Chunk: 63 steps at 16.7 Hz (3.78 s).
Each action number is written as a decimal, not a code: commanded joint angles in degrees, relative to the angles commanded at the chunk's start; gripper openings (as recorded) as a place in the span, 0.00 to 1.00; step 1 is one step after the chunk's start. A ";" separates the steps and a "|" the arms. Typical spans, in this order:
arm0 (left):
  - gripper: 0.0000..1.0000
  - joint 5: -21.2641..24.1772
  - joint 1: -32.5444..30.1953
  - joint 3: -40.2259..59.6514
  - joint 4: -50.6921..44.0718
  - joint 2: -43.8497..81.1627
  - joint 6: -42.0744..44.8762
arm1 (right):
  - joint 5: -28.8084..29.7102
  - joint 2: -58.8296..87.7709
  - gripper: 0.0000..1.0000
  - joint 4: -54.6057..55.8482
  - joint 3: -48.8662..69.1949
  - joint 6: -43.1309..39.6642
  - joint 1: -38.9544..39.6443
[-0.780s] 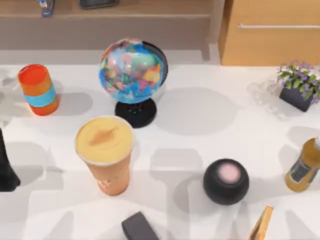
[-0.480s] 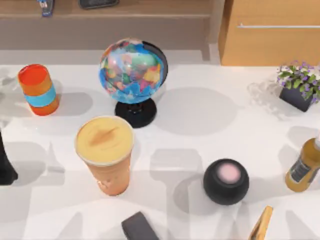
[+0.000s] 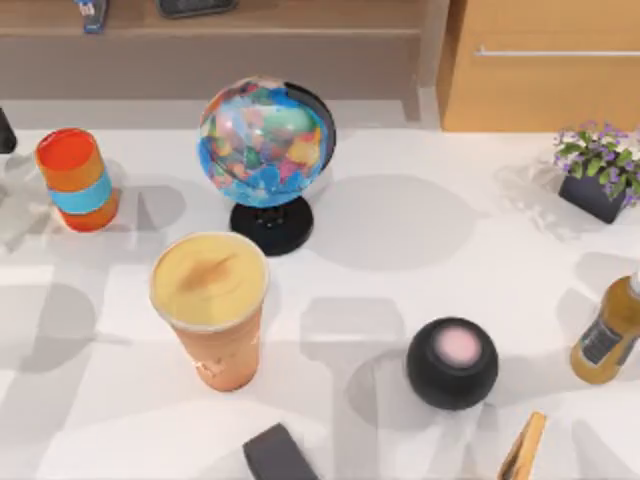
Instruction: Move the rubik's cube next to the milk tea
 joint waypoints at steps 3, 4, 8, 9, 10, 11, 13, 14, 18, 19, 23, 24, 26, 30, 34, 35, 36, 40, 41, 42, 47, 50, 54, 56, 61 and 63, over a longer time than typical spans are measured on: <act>1.00 -3.87 -4.23 15.37 1.42 17.37 0.16 | 0.00 0.00 1.00 0.00 0.00 0.00 0.00; 1.00 -5.13 -5.60 20.40 1.88 23.09 0.21 | 0.00 0.00 1.00 0.00 0.00 0.00 0.00; 1.00 -9.66 -10.56 38.40 3.54 43.40 0.40 | 0.00 0.00 1.00 0.00 0.00 0.00 0.00; 1.00 -10.61 -11.60 42.09 3.89 47.45 0.44 | 0.00 0.00 1.00 0.00 0.00 0.00 0.00; 1.00 -11.47 -12.54 45.37 4.21 50.98 0.48 | 0.00 0.00 1.00 0.00 0.00 0.00 0.00; 1.00 -12.22 -13.36 48.18 4.48 53.98 0.51 | 0.00 0.00 1.00 0.00 0.00 0.00 0.00; 1.00 -13.34 -14.58 52.32 4.89 58.37 0.55 | 0.00 0.00 1.00 0.00 0.00 0.00 0.00; 1.00 -13.70 -14.97 53.60 5.02 59.71 0.57 | 0.00 0.00 1.00 0.00 0.00 0.00 0.00; 1.00 -13.96 -15.27 54.54 5.12 60.68 0.58 | 0.00 0.00 1.00 0.00 0.00 0.00 0.00; 1.00 -13.96 -15.27 54.54 5.12 60.68 0.58 | 0.00 0.00 1.00 0.00 0.00 0.00 0.00; 1.00 -13.34 -14.68 56.64 4.63 62.51 0.56 | 0.00 0.00 1.00 0.00 0.00 0.00 0.00; 1.00 -13.04 -14.41 58.56 4.27 64.02 0.56 | 0.00 0.00 1.00 0.00 0.00 0.00 0.00; 1.00 -12.28 -13.69 63.14 3.36 67.54 0.54 | 0.00 0.00 1.00 0.00 0.00 0.00 0.00; 1.00 -10.80 -12.29 70.33 1.75 73.10 0.51 | 0.00 0.00 1.00 0.00 0.00 0.00 0.00; 1.00 -10.67 -12.17 70.87 1.62 73.59 0.50 | 0.00 0.00 1.00 0.00 0.00 0.00 0.00; 0.92 -10.67 -12.17 70.87 1.62 73.59 0.50 | 0.00 0.00 1.00 0.00 0.00 0.00 0.00; 0.85 -10.67 -12.17 70.87 1.62 73.59 0.50 | 0.00 0.00 1.00 0.00 0.00 0.00 0.00; 0.55 -10.67 -12.17 70.87 1.62 73.59 0.50 | 0.00 0.00 1.00 0.00 0.00 0.00 0.00; 0.47 -10.67 -12.17 70.87 1.62 73.59 0.50 | 0.00 0.00 1.00 0.00 0.00 0.00 0.00; 0.40 -10.67 -12.17 70.87 1.62 73.59 0.50 | 0.00 0.00 1.00 0.00 0.00 0.00 0.00; 0.02 -10.67 -12.17 70.87 1.62 73.59 0.50 | 0.00 0.00 1.00 0.00 0.00 0.00 0.00; 0.00 -10.67 -12.17 70.87 1.62 73.59 0.50 | 0.00 0.00 1.00 0.00 0.00 0.00 0.00; 0.00 -10.67 -12.17 70.87 1.62 73.59 0.50 | 0.00 0.00 1.00 0.00 0.00 0.00 0.00; 0.00 -10.70 -12.34 70.90 1.62 73.49 0.59 | 0.00 0.00 1.00 0.00 0.00 0.00 0.00; 0.00 -10.71 -12.36 73.47 -0.51 73.90 0.59 | 0.00 0.00 1.00 0.00 0.00 0.00 0.00; 0.00 -10.71 -12.36 73.83 -0.85 73.94 0.59 | 0.00 0.00 1.00 0.00 0.00 0.00 0.00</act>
